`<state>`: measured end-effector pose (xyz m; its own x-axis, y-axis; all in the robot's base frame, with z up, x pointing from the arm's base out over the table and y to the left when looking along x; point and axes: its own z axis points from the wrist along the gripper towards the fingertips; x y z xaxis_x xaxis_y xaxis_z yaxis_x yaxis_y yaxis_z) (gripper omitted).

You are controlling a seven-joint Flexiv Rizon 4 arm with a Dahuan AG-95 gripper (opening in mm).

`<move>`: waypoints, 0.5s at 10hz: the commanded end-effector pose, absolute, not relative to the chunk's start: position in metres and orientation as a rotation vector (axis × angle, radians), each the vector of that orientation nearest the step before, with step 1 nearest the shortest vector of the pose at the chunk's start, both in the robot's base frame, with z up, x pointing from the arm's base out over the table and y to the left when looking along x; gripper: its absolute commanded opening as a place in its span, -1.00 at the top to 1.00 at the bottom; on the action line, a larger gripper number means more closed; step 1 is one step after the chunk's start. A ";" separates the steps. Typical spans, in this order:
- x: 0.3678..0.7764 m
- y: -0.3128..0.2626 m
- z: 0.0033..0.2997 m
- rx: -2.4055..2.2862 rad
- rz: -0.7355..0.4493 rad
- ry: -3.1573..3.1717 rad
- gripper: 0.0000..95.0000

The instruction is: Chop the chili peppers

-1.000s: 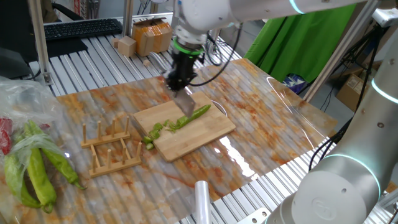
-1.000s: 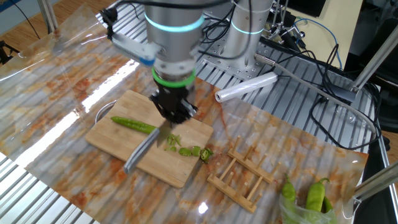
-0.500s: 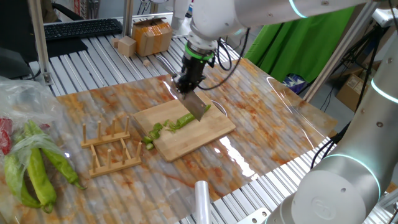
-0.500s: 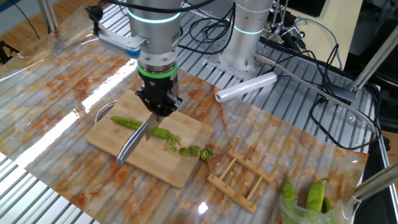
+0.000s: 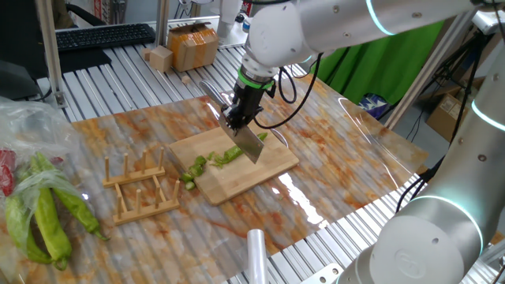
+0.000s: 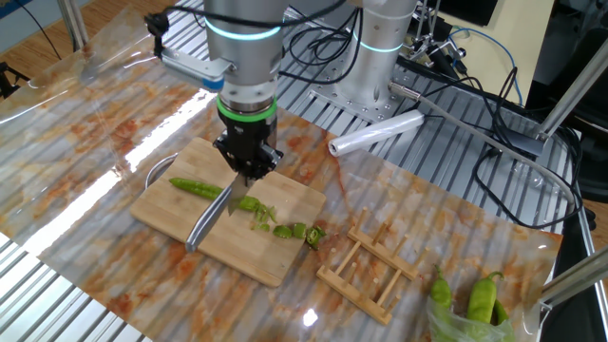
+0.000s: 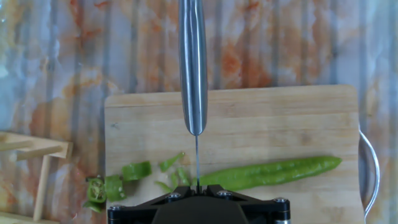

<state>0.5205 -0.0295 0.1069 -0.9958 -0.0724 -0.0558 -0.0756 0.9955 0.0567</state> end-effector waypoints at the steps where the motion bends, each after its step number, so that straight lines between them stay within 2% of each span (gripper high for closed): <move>1: 0.521 -0.031 0.103 -0.123 0.086 3.078 1.00; 5: 0.522 -0.032 0.091 -0.124 0.088 3.064 1.00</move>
